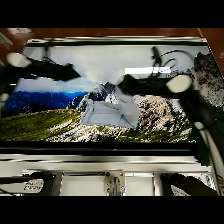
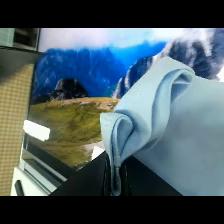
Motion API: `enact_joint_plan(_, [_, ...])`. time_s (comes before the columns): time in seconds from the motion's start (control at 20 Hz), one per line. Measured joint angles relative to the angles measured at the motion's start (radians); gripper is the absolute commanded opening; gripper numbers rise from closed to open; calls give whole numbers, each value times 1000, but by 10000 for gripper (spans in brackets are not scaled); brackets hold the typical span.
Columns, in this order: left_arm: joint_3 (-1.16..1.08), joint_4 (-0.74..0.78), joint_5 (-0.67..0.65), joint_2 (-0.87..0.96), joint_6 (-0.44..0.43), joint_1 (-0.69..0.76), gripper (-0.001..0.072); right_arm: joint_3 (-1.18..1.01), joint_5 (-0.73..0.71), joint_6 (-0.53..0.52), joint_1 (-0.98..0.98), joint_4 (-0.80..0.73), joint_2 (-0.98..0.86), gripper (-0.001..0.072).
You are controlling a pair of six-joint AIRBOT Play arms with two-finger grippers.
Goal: Fold the shirts.
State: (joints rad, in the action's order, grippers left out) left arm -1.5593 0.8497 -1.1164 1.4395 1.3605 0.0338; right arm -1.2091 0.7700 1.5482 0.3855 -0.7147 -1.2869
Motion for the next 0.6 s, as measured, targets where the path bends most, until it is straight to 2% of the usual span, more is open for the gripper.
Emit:
enact_joint_plan(0.25, [0, 74, -79, -242, 24, -246, 30, -32, -264, -66, 217, 206, -262, 80])
enact_joint_plan(0.3, [-1, 75, -93, -270, 25, -275, 31, -54, -293, -78, 244, 244, -312, 182])
enact_joint_plan(0.35, [0, 87, -113, -290, 27, -299, 31, -76, -318, -87, 264, 275, -354, 409])
enact_joint_plan(0.4, [1, 93, -128, -308, 29, -317, 31, -100, -333, -93, 281, 308, -397, 560])
enact_joint_plan(0.6, [1, 97, -165, -333, 29, -350, 31, -149, -316, -112, 295, 365, -471, 562])
